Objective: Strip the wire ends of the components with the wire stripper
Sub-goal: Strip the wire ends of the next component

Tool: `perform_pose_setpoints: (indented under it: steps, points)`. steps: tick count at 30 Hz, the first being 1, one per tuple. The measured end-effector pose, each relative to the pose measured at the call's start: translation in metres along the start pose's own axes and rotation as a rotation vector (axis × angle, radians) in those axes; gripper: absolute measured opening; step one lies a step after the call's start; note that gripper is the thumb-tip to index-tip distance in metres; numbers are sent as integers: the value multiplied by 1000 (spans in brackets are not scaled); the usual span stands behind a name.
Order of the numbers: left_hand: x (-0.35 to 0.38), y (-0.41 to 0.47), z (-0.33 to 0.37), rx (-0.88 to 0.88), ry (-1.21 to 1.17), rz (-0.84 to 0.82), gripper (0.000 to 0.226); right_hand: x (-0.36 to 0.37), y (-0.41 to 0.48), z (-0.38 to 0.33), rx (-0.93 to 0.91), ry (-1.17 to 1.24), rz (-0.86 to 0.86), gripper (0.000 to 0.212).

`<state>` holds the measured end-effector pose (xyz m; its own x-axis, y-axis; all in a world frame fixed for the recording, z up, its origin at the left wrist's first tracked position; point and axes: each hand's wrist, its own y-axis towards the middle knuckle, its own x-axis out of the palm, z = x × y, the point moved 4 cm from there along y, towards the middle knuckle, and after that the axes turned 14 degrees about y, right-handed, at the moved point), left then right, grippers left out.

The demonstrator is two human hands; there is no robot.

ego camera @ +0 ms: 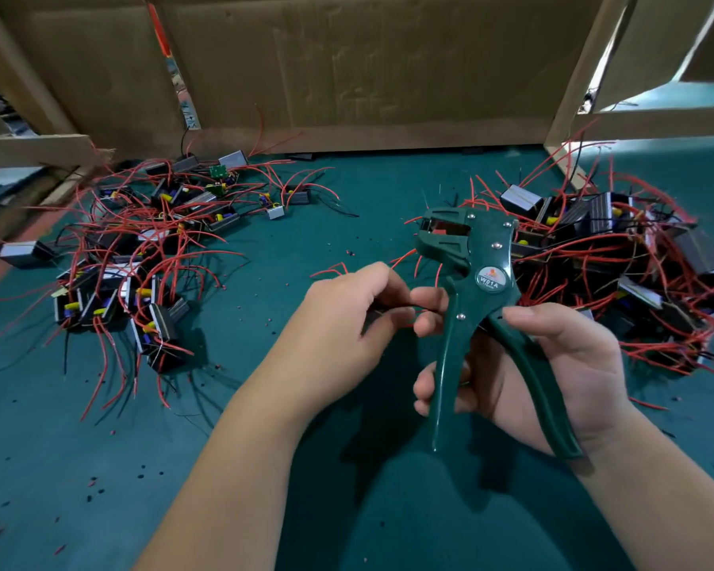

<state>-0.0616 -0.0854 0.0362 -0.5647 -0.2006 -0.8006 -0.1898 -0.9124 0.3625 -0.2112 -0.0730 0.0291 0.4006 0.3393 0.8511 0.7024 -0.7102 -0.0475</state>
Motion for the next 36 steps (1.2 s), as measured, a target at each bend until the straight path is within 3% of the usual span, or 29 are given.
perform_pose_setpoints:
  steps: [3, 10, 14, 18, 22, 25, 28, 36]
  points:
    - [-3, 3, -4, 30, 41, 22, 8, -3, 0, -5, -41, -1, 16, 73]
    - [-10, 1, -11, -154, -220, 120, 15, -13, 0, -15, -167, 11, 169, 69]
    - [-13, 3, -13, -205, -298, 160, 19, -18, 2, -6, -66, -93, 271, 77]
    - [-12, 2, -13, -223, -309, 160, 20, -11, 2, 8, 33, -113, 177, 81]
    - [-14, 1, -12, -185, -191, 174, 20, -5, 1, 11, 75, -66, 66, 79]
    - [-17, 0, -11, -96, 29, 183, 22, -3, 0, 8, 94, -85, 18, 72]
    - [-19, 0, -11, -86, 221, 184, 25, -5, 0, 9, 101, -141, 30, 66]
    - [-23, 1, -7, -118, 405, 145, 31, -8, 2, 11, 92, -236, 81, 61]
